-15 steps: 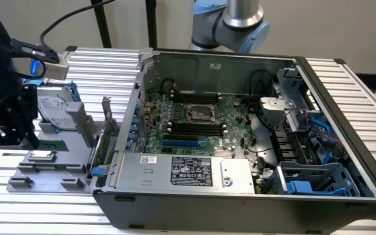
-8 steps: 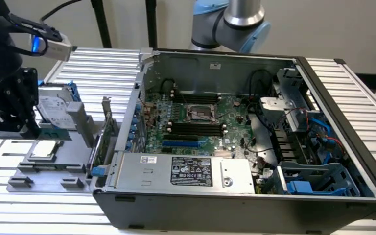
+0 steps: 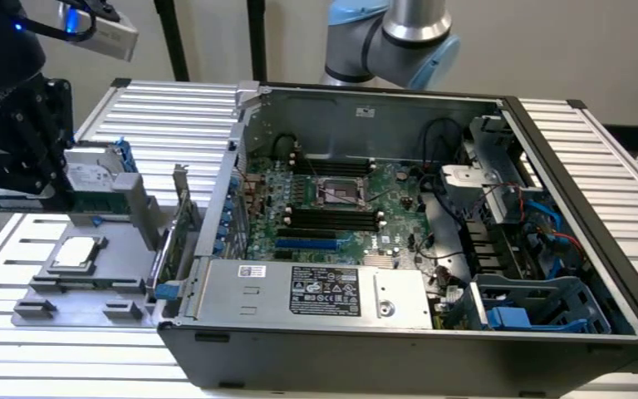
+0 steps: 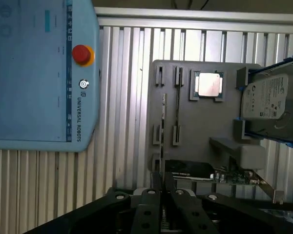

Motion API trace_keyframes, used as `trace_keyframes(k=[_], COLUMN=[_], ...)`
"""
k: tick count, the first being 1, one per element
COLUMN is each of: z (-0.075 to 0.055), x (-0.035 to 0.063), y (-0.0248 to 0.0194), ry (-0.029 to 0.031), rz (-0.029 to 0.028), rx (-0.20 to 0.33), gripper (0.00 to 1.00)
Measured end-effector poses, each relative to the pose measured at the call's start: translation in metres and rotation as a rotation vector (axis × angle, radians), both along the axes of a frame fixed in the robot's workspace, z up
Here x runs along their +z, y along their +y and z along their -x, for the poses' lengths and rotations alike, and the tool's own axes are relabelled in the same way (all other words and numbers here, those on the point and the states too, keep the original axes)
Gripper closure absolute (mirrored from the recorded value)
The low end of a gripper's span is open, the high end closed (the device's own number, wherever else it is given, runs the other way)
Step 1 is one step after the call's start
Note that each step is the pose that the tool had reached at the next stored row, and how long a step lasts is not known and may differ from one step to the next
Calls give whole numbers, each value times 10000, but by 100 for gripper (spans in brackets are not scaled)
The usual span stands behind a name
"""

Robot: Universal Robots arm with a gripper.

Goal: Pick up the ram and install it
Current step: 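Pick up the ram and move it above insertion slot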

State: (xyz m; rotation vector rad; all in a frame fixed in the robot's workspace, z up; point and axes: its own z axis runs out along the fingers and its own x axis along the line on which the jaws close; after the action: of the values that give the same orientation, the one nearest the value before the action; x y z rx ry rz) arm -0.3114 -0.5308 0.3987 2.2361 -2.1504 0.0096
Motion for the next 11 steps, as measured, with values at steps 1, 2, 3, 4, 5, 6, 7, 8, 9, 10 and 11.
trace_keyframes(k=[1,2,3,4,5,6,7,8,9,10,11], z=[-38,-76,-114,-155,-194,-232,-269,-307,-345,-382,-419], x=[25,48,65,83,97,109,121,132,144,154,162], y=[2,5,8,10,12,14,16,18,20,21,23], ry=[0,2,1,1,1,1,1,1,1,2,1], rz=[0,1,-3,-8,-15,-25,-36,-47,-61,-75,-93], rx=[1,1,0,0,0,0,0,0,0,0,0], gripper=[86,86,86,86,86,86,86,86,86,86,86])
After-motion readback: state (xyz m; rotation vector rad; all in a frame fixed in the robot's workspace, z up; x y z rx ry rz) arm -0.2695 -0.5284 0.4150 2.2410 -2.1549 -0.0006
